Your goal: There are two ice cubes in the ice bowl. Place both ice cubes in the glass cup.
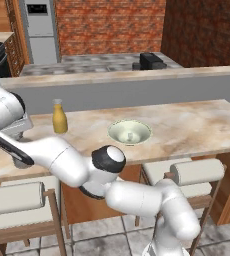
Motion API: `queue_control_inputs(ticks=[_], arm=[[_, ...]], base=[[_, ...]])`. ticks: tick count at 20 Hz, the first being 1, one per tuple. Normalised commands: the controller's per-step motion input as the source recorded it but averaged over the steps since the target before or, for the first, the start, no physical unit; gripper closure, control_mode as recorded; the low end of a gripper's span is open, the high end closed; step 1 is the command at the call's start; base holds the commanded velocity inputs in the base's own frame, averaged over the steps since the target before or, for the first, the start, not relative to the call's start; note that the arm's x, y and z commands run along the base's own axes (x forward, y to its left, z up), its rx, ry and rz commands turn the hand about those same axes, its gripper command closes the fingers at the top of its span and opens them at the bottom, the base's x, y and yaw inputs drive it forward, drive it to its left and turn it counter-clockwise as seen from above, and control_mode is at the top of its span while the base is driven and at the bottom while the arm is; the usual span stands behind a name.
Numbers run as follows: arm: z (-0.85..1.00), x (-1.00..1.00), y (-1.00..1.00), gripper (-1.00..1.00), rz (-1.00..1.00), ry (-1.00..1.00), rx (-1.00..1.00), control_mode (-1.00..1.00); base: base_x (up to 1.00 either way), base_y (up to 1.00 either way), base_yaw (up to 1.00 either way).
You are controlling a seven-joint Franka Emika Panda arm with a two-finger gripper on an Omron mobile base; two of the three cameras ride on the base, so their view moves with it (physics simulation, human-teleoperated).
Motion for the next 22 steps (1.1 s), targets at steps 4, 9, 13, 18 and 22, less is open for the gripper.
queue_control_inputs(ticks=[4, 9, 13, 18, 22], arm=[[-0.1, 0.36, 0.0, 1.0, 0.0, 0.0, 0.11, -1.0], [-0.12, 0.38, 0.0, 1.0, 0.0, 0.0, 0.12, -1.0], [-0.26, 0.23, 0.0, 1.0, 0.01, 0.0, 0.01, -1.0], [-0.33, 0.21, 0.0, 1.0, 0.01, 0.0, 0.0, -1.0], [-0.33, 0.28, 0.0, 1.0, 0.0, 0.0, 0.0, -1.0]], base=[[0.0, 0.0, 0.0], [0.0, 0.0, 0.0], [0.0, 0.0, 0.0], [0.0, 0.0, 0.0], [0.0, 0.0, 0.0]])
